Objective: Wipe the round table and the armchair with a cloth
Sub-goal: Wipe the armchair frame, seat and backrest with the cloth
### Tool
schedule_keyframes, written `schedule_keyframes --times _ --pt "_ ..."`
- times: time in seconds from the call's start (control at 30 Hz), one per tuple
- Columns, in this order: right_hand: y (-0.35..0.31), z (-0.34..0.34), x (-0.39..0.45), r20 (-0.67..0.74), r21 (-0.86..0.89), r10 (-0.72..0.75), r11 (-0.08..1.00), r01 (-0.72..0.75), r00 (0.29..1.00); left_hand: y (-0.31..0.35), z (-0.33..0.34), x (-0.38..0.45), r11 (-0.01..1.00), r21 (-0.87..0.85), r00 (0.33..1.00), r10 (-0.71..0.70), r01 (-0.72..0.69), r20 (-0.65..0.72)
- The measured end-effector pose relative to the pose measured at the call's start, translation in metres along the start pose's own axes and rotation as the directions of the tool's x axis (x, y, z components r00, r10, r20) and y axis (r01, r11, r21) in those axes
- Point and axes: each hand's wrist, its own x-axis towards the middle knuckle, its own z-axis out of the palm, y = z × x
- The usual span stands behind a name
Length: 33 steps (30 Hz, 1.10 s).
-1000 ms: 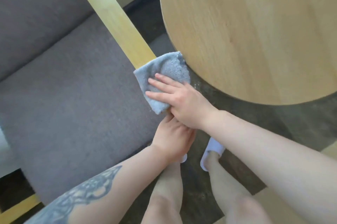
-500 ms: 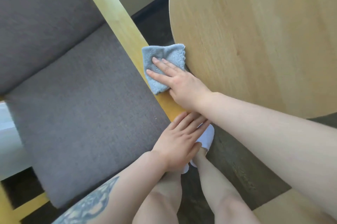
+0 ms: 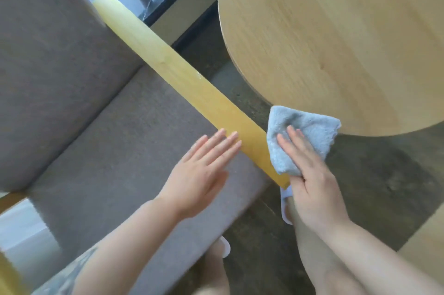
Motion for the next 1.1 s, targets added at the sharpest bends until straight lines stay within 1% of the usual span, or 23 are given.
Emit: schedule_keyframes --times 0.03,0.07,0.1,0.13,0.17,0.2,0.23,0.33,0.5,0.63,0.73,0.83,0.97,1.03,1.1 --pt "-0.003 0.023 0.002 -0.019 -0.075 0.000 0.997 -0.001 1.000 -0.016 -0.009 -0.008 0.995 -0.018 0.995 -0.100 0.099 -0.021" --pt "-0.007 0.044 0.006 -0.069 -0.147 0.028 0.988 -0.038 0.997 -0.033 -0.020 -0.017 0.979 -0.034 0.979 -0.202 0.201 -0.036" --pt "-0.012 0.062 0.014 -0.157 -0.212 0.072 0.972 -0.104 0.985 -0.049 -0.032 -0.024 0.960 -0.028 0.959 -0.279 0.278 -0.042" --pt "-0.017 0.074 0.022 -0.256 -0.252 0.122 0.949 -0.188 0.959 -0.066 -0.045 -0.030 0.946 0.002 0.946 -0.323 0.323 -0.040" --pt "-0.021 0.082 0.030 -0.345 -0.268 0.163 0.927 -0.264 0.924 -0.083 -0.059 -0.033 0.939 0.043 0.940 -0.338 0.340 -0.039" --pt "-0.024 0.087 0.038 -0.402 -0.280 0.189 0.906 -0.317 0.896 -0.100 -0.072 -0.033 0.936 0.086 0.940 -0.338 0.340 -0.042" --pt "-0.026 0.089 0.043 -0.421 -0.303 0.204 0.887 -0.349 0.884 -0.115 -0.083 -0.030 0.934 0.123 0.942 -0.333 0.336 -0.042" --pt "-0.029 0.092 0.046 -0.402 -0.393 0.209 0.840 -0.374 0.892 -0.151 -0.110 -0.008 0.933 0.209 0.955 -0.295 0.294 -0.030" --pt "-0.031 0.095 0.049 -0.444 -0.409 0.229 0.808 -0.423 0.866 -0.193 -0.134 0.034 0.906 0.319 0.954 -0.300 0.280 0.015" --pt "-0.028 0.098 0.048 -0.467 -0.431 0.212 0.793 -0.431 0.858 -0.222 -0.143 0.070 0.889 0.404 0.961 -0.266 0.217 0.069" --pt "-0.026 0.099 0.048 -0.476 -0.439 0.224 0.777 -0.451 0.851 -0.240 -0.150 0.090 0.875 0.459 0.954 -0.251 0.152 0.163" --pt "-0.025 0.101 0.048 -0.476 -0.434 0.249 0.768 -0.472 0.843 -0.256 -0.162 0.111 0.876 0.480 0.937 -0.202 0.044 0.285" --pt "-0.027 0.101 0.051 -0.462 -0.408 0.268 0.782 -0.471 0.845 -0.276 -0.181 0.128 0.815 0.569 0.914 -0.145 -0.106 0.378" --pt "-0.026 0.102 0.049 -0.478 -0.396 0.277 0.779 -0.486 0.833 -0.283 -0.182 0.136 0.788 0.579 0.896 -0.083 -0.209 0.436" --pt "-0.027 0.104 0.048 -0.498 -0.412 0.265 0.766 -0.494 0.826 -0.293 -0.178 0.148 0.782 0.547 0.871 -0.011 -0.299 0.491"
